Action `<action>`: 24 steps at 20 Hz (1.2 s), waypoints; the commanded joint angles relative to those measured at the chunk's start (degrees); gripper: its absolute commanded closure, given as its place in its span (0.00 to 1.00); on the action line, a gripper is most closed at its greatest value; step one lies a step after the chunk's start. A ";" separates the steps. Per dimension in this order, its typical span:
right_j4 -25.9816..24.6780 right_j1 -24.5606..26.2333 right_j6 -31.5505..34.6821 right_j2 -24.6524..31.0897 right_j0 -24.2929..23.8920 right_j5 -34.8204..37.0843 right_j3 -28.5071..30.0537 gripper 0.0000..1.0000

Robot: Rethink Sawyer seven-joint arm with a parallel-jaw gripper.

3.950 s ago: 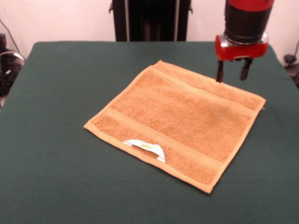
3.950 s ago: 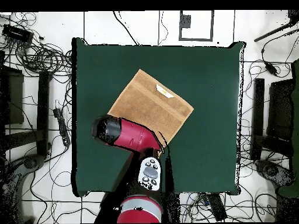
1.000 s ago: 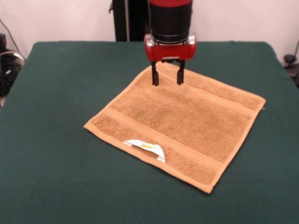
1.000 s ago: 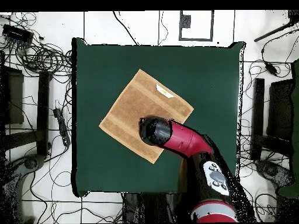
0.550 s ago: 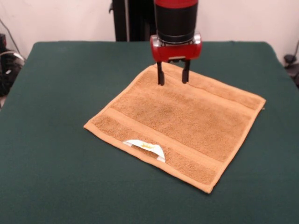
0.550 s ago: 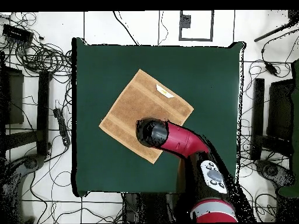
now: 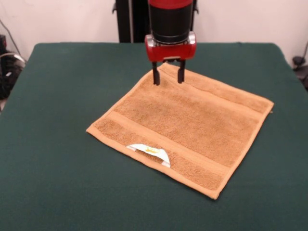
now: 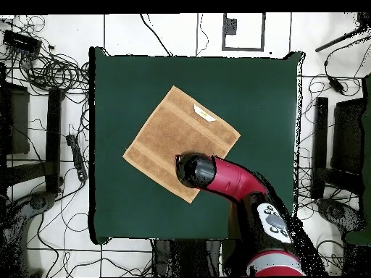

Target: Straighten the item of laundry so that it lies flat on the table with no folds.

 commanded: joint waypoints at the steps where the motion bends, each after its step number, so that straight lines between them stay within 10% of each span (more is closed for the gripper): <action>1: -2.74 1.12 6.65 6.95 0.11 -4.34 4.12 0.00; 24: -5.32 0.79 8.42 7.26 -0.65 -6.82 6.49 0.00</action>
